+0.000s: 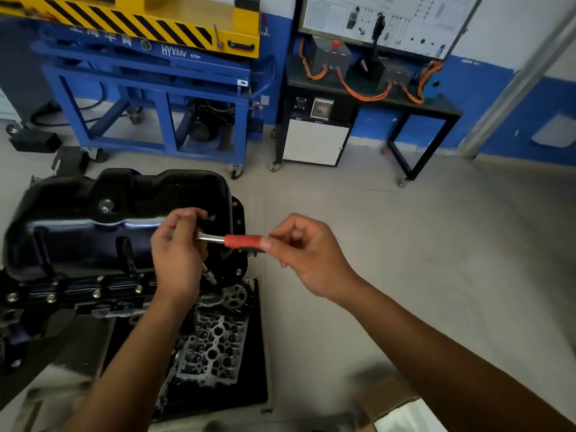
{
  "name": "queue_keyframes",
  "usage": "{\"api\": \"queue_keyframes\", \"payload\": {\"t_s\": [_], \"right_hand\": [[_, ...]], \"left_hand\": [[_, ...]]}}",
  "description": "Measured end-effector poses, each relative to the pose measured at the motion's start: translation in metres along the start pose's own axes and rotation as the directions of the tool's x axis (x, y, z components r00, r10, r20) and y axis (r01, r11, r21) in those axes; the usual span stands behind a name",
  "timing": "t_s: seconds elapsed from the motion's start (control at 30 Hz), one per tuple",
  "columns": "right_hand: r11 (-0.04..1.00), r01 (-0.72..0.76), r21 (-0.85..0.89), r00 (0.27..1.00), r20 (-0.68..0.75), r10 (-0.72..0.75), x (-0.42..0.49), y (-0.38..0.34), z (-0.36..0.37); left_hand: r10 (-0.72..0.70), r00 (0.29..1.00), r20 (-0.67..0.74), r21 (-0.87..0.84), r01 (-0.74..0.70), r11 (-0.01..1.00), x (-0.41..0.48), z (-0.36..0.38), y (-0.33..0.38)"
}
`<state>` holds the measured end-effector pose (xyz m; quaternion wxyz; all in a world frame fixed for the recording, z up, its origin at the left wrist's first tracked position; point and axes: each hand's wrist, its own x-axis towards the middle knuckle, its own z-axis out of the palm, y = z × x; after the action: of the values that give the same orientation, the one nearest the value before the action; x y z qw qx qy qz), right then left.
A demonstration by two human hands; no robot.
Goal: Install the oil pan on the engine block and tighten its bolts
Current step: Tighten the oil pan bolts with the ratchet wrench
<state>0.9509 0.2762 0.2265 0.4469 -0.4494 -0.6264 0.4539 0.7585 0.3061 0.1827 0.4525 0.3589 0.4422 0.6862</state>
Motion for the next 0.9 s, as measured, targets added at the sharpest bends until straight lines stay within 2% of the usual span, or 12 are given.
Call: {"api": "queue_keyframes", "payload": {"t_s": [0.17, 0.33, 0.43, 0.53, 0.67, 0.77, 0.83, 0.9], "right_hand": [[0.993, -0.112, -0.032, 0.99, 0.077, 0.114, -0.041, -0.002, 0.004], [0.981, -0.143, -0.13, 0.974, 0.158, 0.163, -0.051, -0.005, 0.007], [0.957, -0.172, -0.234, 0.932, 0.275, 0.235, -0.042, -0.012, 0.001], [0.907, -0.153, -0.391, 0.853, 0.411, 0.321, -0.021, -0.029, -0.012], [0.751, -0.028, -0.659, 0.734, 0.497, 0.463, 0.019, -0.054, -0.024], [0.567, 0.088, -0.819, 0.677, 0.466, 0.569, 0.05, -0.065, -0.025], [0.395, 0.168, -0.903, 0.738, 0.381, 0.557, 0.07, -0.067, -0.026], [0.248, 0.229, -0.941, 0.846, 0.318, 0.428, 0.088, -0.066, -0.024]], "left_hand": [[0.008, 0.995, 0.103, 0.027, -0.01, 1.0, -0.005, 0.008, -0.003], [-0.021, 0.977, 0.213, 0.063, 0.008, 0.998, -0.005, 0.01, 0.0], [-0.062, 0.966, 0.252, 0.086, 0.042, 0.995, -0.004, 0.011, 0.003], [-0.113, 0.938, 0.329, 0.086, 0.089, 0.992, -0.001, 0.01, 0.005], [-0.123, 0.91, 0.396, 0.098, 0.092, 0.991, 0.001, 0.008, 0.006], [-0.123, 0.898, 0.423, 0.13, 0.074, 0.989, 0.004, 0.004, 0.004], [-0.129, 0.88, 0.456, 0.138, 0.073, 0.988, 0.005, 0.003, 0.002], [-0.139, 0.859, 0.493, 0.122, 0.09, 0.988, 0.006, 0.002, 0.0]]}}
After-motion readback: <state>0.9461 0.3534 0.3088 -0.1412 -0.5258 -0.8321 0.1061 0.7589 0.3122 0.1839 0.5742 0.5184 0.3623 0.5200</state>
